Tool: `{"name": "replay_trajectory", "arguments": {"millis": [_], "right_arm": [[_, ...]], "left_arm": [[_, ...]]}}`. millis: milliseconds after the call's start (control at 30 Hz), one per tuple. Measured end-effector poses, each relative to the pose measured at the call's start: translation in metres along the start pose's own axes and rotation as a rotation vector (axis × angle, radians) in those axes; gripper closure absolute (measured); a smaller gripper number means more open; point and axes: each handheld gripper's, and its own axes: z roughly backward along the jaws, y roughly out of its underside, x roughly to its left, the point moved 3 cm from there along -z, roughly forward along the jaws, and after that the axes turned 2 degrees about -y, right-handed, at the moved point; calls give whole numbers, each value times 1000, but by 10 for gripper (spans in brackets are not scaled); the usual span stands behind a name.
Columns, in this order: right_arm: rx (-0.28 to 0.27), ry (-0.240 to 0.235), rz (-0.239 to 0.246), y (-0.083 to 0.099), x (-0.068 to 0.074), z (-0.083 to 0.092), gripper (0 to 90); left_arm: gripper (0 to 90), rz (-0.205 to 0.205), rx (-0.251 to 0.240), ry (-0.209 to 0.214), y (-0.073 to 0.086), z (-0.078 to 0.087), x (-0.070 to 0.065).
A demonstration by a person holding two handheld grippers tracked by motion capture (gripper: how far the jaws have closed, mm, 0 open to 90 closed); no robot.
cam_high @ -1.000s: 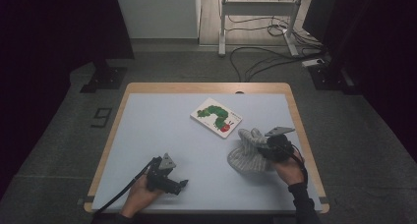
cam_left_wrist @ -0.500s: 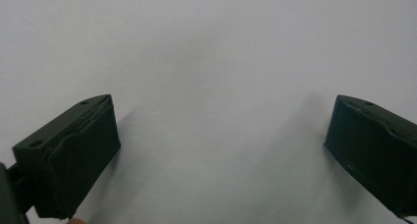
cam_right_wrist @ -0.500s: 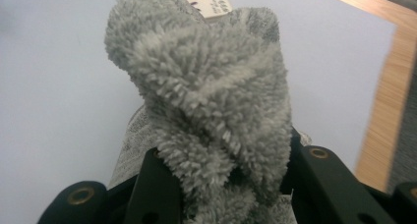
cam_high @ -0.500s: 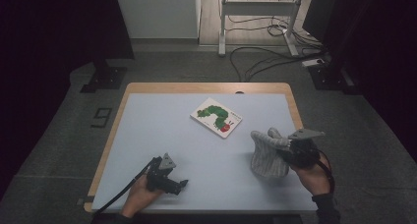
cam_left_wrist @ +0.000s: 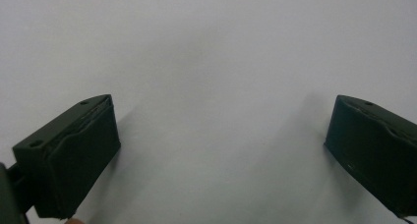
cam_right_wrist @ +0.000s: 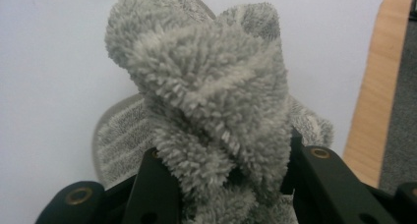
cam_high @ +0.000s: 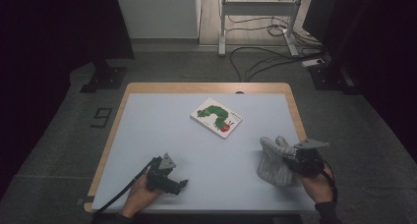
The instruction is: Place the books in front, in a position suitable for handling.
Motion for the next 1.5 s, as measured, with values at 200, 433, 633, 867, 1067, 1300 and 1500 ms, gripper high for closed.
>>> {"name": "replay_trajectory", "arguments": {"millis": [200,433,633,867,1067,1300,1500], "right_arm": [[16,-21,-8,14,1,-17,620],[43,-41,-5,27,5,-34,581],[38,-44,-15,26,5,-31,416],[-3,-35,-10,19,8,-18,126],[-40,-79,-16,5,12,-7,62],[-55,-84,8,-10,20,-8,0],[-69,-70,33,-21,25,-8,0]], "left_arm": [[0,0,0,0,0,0,0],[0,0,0,0,0,0,0],[0,0,0,0,0,0,0],[0,0,0,0,0,0,0],[0,-1,1,1,0,0,0],[0,-1,1,2,0,0,0],[0,5,12,34,-3,4,6]]}}
